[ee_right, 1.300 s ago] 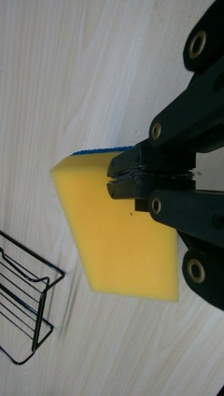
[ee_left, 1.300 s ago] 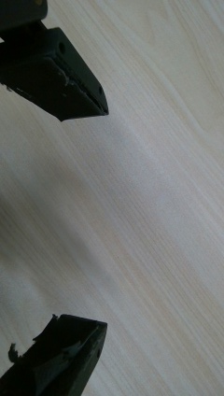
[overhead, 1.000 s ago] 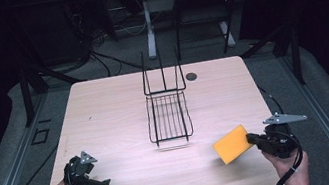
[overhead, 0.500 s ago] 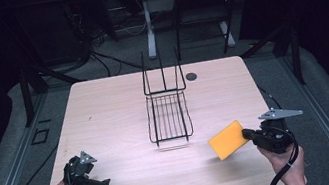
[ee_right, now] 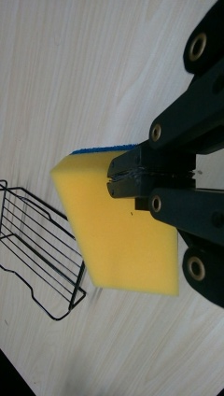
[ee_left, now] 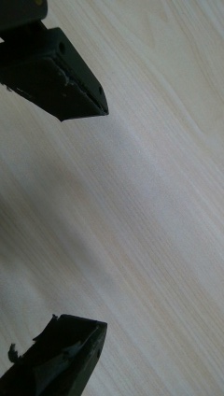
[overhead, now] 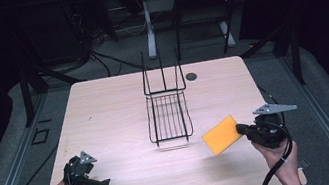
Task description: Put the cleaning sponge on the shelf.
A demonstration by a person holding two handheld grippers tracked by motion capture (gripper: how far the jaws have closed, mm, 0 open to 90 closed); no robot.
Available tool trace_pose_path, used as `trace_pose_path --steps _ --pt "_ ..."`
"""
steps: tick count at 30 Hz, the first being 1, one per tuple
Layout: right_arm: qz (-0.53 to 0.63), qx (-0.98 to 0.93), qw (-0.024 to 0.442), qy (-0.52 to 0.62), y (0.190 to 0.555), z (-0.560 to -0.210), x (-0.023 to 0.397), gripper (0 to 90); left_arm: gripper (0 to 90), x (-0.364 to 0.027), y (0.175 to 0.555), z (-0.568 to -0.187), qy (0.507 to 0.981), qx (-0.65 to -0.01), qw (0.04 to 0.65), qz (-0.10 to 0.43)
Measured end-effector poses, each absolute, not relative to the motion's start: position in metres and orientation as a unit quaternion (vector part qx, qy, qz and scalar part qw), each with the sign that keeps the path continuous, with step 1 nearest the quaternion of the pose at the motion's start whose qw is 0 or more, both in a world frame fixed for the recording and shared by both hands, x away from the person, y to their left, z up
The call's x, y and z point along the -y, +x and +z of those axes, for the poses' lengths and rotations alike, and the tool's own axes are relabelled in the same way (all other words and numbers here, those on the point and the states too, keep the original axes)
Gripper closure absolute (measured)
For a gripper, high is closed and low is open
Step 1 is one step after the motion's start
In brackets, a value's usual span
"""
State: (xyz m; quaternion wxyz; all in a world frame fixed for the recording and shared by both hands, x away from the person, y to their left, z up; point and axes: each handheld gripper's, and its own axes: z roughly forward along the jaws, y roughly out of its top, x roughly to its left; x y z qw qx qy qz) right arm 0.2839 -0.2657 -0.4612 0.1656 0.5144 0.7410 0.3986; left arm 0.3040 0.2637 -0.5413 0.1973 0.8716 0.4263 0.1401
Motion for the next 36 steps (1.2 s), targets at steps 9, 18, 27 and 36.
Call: trace_pose_path --steps 9,18,27,36 --pt "0.405 -0.736 0.165 0.516 0.291 -0.459 0.261 89.5 0.2 -0.264 0.304 -0.541 0.872 -0.425 0.199 0.141" --pt "0.415 -0.732 0.169 0.512 0.298 -0.455 0.256 89.5 0.2 -0.264 0.304 -0.541 0.873 -0.425 0.196 0.139" --pt "0.422 -0.730 0.171 0.510 0.308 -0.452 0.249 89.5 0.2 -0.265 0.304 -0.541 0.871 -0.427 0.198 0.140" --pt "0.428 -0.728 0.170 0.508 0.312 -0.447 0.245 89.6 0.2 -0.265 0.304 -0.541 0.872 -0.426 0.198 0.140"
